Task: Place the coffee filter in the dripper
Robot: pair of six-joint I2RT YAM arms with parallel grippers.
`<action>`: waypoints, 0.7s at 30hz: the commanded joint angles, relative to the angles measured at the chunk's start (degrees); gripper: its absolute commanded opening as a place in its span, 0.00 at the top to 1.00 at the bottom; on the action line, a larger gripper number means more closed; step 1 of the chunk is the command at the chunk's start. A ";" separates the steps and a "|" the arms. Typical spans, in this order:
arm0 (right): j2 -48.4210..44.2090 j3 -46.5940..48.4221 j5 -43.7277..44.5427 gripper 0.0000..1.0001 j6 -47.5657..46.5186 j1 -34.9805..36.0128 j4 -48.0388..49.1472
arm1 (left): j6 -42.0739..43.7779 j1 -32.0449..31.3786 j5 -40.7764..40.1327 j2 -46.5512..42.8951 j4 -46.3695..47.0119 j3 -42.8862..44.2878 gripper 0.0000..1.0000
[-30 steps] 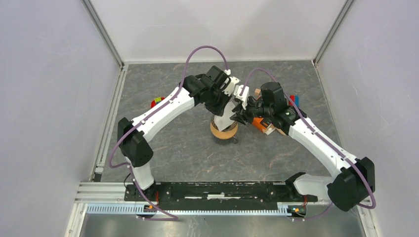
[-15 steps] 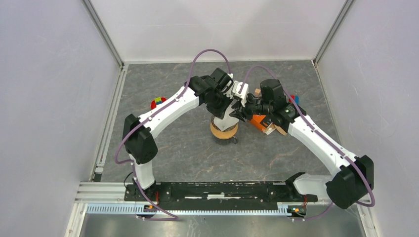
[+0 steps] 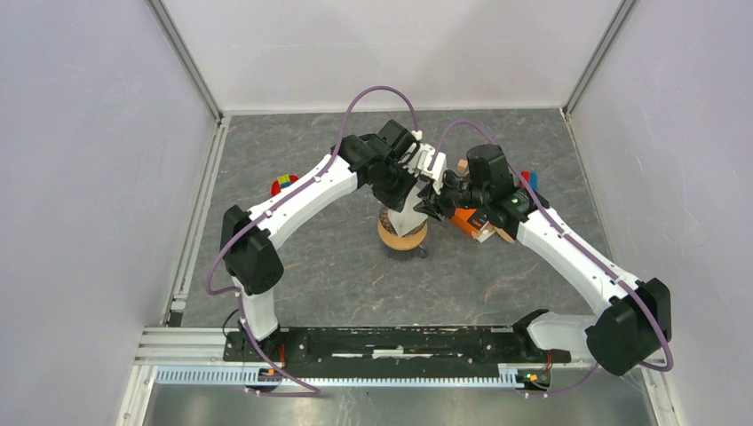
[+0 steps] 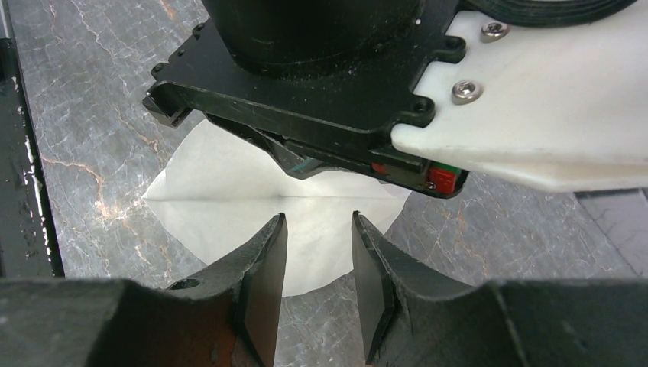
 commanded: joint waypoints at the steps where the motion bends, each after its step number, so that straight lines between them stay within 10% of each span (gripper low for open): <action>1: 0.15 0.90 0.31 0.57 -0.58 0.36 1.20 | 3.50 -0.10 0.11 -0.03 -0.87 1.64 0.88; 21: 2.18 -0.48 -0.87 0.57 -1.06 0.37 1.13 | 5.74 -0.16 -2.42 -0.14 -1.45 -0.91 0.77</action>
